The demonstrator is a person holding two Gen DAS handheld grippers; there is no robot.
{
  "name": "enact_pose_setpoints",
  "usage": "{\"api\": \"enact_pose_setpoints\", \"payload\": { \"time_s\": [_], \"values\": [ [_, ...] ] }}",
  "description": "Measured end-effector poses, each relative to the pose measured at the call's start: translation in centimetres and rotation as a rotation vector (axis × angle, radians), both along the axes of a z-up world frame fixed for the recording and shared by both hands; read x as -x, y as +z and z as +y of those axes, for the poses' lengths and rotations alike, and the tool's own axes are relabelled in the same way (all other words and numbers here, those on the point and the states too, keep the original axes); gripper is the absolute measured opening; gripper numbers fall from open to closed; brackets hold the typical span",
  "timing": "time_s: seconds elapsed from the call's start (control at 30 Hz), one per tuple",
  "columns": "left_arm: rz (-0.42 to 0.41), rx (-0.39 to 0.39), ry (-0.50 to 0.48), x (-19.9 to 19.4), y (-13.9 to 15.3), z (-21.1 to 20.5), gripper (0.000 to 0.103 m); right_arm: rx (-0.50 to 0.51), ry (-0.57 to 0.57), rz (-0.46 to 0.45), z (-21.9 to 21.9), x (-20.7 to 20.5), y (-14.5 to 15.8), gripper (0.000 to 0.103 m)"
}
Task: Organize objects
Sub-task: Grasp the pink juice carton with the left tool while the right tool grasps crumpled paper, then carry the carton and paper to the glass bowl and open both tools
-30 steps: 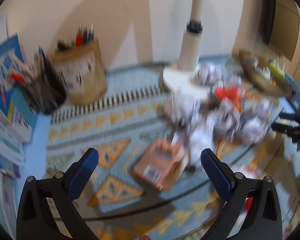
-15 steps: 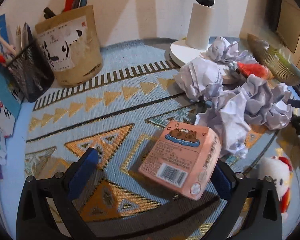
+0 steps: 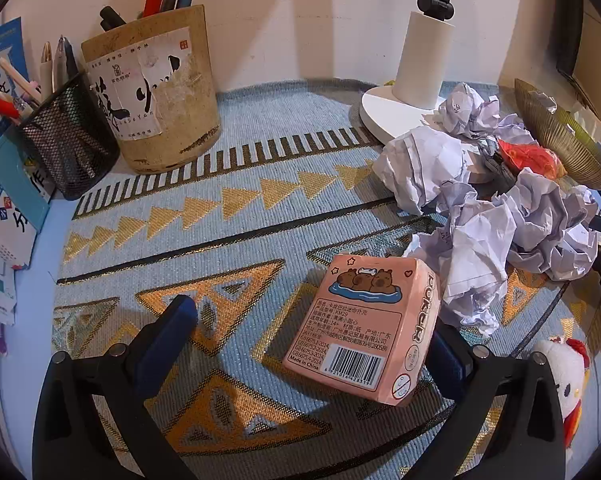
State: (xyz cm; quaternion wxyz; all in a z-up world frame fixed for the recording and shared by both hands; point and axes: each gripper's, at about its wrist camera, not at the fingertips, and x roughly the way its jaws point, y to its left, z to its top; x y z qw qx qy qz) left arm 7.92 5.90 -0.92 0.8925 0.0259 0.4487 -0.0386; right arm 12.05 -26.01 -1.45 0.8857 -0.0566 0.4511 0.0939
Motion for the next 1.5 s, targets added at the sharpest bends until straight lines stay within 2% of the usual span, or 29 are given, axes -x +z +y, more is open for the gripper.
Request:
{"api": "enact_pose_setpoints", "payload": {
  "time_s": [0.17,0.2,0.23,0.27,0.3,0.33,0.37,0.4,0.43,0.67,0.93,1.17,1.37,1.5],
  "values": [
    [-0.002,0.002,-0.001,0.0,0.0,0.0,0.103,0.0,0.001,0.0,0.0,0.0,0.0,0.103],
    [-0.008,0.001,-0.002,0.0,0.1,0.0,0.091,0.0,0.001,0.0,0.0,0.0,0.0,0.103],
    [-0.028,0.011,-0.012,0.2,0.3,0.0,0.074,0.0,0.001,0.0,0.0,0.0,0.0,0.103],
    [-0.061,0.007,-0.02,0.6,0.8,-0.2,0.04,0.0,0.001,0.0,-0.1,0.0,0.0,0.103],
    [-0.061,0.001,-0.005,0.5,0.7,-0.1,0.039,-0.004,-0.001,-0.002,-0.1,0.0,0.1,0.103],
    [-0.06,0.011,0.0,0.5,0.7,0.1,0.039,-0.002,-0.015,-0.011,-0.1,0.1,0.2,0.095],
    [-0.06,0.028,0.001,0.5,0.8,0.3,0.039,-0.012,-0.021,-0.031,-0.3,0.3,0.5,0.07],
    [-0.061,0.041,0.004,0.5,0.8,0.6,0.039,-0.019,-0.027,-0.051,-0.5,0.5,0.8,0.051],
    [-0.063,0.049,0.011,0.5,0.9,0.8,0.039,-0.033,-0.023,-0.053,-0.6,0.5,0.9,0.044],
    [-0.072,0.102,0.09,0.7,1.0,2.5,0.039,-0.061,-0.037,-0.063,-1.2,0.4,1.0,0.044],
    [-0.096,0.131,0.145,1.2,1.2,3.8,0.039,-0.128,-0.06,-0.127,-3.0,1.9,2.4,0.044],
    [-0.137,0.114,0.163,1.8,1.7,3.9,0.039,-0.157,-0.009,-0.16,-2.4,2.8,3.0,0.044],
    [-0.181,0.058,0.188,2.4,2.2,3.6,0.039,-0.183,0.065,-0.208,-1.8,3.7,3.5,0.044],
    [-0.198,0.028,0.199,2.7,2.5,3.3,0.039,-0.179,0.071,-0.226,-1.6,4.2,3.7,0.044]
  ]
}}
